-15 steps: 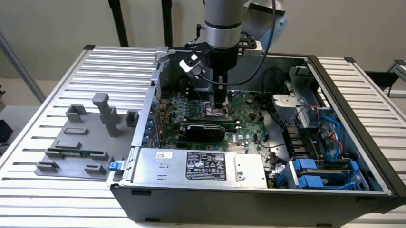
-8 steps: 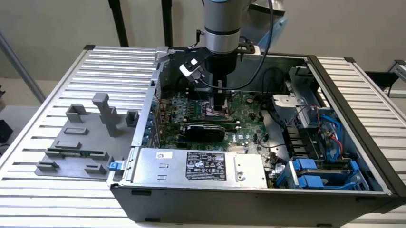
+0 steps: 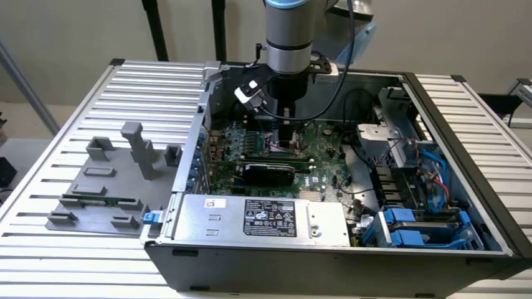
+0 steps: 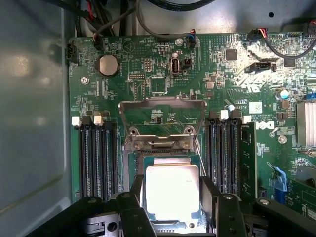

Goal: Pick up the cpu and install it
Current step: 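Place the cpu into insertion slot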

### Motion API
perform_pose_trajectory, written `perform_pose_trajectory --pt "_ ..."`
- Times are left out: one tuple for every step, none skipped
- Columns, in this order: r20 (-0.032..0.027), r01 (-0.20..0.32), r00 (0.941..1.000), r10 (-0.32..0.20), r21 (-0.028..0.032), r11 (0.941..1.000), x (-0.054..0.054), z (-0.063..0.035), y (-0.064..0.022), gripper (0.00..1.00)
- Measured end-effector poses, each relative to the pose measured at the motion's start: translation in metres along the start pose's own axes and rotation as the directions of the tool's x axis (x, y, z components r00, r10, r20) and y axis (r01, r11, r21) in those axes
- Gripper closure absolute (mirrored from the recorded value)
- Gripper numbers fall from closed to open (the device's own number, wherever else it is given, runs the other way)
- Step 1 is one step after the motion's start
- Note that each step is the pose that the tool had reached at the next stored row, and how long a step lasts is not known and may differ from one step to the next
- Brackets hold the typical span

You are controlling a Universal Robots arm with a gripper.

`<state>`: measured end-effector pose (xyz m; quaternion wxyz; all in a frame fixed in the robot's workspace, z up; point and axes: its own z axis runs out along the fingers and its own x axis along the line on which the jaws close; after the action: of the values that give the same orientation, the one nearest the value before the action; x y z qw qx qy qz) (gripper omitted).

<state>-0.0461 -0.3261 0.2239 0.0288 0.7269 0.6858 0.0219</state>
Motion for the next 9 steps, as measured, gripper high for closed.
perform_pose_trajectory --pt "0.0001 0.0 1.0 0.0 0.0 1.0 0.0 0.0017 -0.0005 0.45" --pt "0.0002 0.0 1.0 0.0 0.0 1.0 0.0 0.0035 -0.0011 0.45" --pt "0.0002 0.0 1.0 0.0 -0.0001 1.0 0.0 0.0052 -0.0016 0.45" --pt "0.0004 0.0 1.0 0.0 0.0 1.0 0.0 0.007 -0.0022 0.45" --pt "0.0004 0.0 1.0 0.0 0.0 1.0 0.001 0.0083 -0.0027 0.45" --pt "0.0004 0.0 1.0 0.0 0.0 1.0 0.001 0.0095 -0.003 0.45" --pt "0.0003 0.0 1.0 0.0 0.0 1.0 0.002 0.0108 -0.0032 0.45" --pt "0.0003 0.0 1.0 0.0 0.0 1.0 0.002 0.0117 -0.0034 0.45" --pt "0.0004 0.0 1.0 0.0 0.0001 1.0 0.003 0.0127 -0.0035 0.45"
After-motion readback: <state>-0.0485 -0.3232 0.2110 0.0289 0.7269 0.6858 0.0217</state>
